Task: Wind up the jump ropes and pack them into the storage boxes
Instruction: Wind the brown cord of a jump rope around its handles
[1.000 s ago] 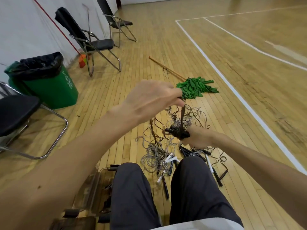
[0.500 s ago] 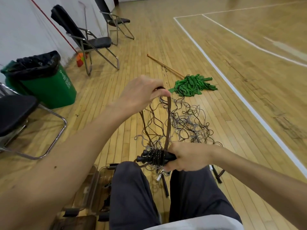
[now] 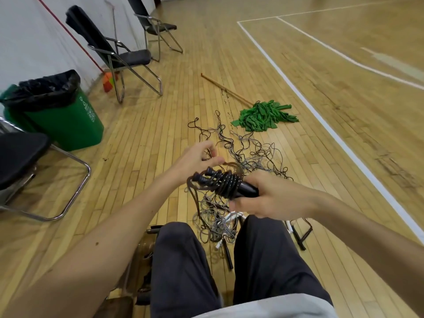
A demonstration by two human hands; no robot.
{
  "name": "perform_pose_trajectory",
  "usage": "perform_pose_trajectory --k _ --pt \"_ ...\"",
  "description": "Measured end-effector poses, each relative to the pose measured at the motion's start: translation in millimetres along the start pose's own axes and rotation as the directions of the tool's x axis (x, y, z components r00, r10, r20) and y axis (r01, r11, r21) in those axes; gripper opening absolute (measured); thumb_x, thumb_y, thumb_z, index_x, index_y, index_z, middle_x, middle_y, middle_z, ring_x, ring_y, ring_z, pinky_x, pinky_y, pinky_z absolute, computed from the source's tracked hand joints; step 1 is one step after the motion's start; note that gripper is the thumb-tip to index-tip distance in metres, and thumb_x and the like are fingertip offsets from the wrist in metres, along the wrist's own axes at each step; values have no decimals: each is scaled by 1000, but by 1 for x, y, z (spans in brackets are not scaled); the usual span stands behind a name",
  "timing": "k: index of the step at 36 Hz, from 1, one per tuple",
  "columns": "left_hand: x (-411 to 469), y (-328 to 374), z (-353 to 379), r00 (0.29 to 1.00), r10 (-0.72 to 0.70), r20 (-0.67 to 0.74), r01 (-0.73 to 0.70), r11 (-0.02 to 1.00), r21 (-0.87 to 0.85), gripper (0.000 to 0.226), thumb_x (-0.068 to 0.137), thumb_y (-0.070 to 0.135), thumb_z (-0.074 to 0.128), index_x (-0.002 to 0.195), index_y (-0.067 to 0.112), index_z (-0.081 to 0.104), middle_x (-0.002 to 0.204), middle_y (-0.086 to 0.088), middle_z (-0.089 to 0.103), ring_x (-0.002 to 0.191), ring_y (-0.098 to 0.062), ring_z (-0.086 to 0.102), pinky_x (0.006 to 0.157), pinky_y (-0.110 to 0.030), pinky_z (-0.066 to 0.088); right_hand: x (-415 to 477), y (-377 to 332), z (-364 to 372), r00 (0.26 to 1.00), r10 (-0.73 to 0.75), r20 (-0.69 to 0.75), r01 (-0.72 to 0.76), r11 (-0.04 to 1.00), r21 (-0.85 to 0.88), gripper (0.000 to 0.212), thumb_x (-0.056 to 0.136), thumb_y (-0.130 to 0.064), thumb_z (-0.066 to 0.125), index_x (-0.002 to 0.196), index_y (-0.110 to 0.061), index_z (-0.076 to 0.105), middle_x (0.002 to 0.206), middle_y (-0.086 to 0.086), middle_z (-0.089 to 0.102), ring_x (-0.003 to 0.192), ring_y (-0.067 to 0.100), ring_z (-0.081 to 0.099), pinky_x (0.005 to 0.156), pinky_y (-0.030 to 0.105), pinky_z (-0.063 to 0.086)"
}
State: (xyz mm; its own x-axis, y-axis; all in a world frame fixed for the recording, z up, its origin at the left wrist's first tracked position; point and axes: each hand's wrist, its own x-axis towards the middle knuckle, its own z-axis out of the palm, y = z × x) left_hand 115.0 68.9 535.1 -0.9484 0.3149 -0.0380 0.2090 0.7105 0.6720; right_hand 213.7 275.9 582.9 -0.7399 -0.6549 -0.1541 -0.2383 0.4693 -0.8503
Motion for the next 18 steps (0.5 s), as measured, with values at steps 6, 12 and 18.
perform_pose_trajectory --k 6,12,18 --pt "-13 -10 17 996 -10 89 8 1000 17 26 101 12 51 79 26 53 75 -1 59 63 -8 53 61 -23 44 -2 8 -8 999 52 -13 -48 976 214 22 81 -14 57 100 -4 62 57 -4 45 49 12 37 46 22 31" --pt "-20 -22 33 982 -105 154 123 987 -108 22 101 39 54 105 18 61 60 0 56 48 -11 44 49 -25 38 -3 22 -9 998 50 23 -55 964 259 20 102 -3 50 119 -13 56 75 10 50 67 20 46 62 28 41" --pt "-30 -31 37 988 -101 115 113 988 -108 27 100 49 50 94 25 60 63 -1 57 40 -1 42 46 -20 35 1 40 -16 980 130 -153 -57 911 408 19 105 -10 48 119 2 54 71 -1 54 62 11 50 56 21 44"
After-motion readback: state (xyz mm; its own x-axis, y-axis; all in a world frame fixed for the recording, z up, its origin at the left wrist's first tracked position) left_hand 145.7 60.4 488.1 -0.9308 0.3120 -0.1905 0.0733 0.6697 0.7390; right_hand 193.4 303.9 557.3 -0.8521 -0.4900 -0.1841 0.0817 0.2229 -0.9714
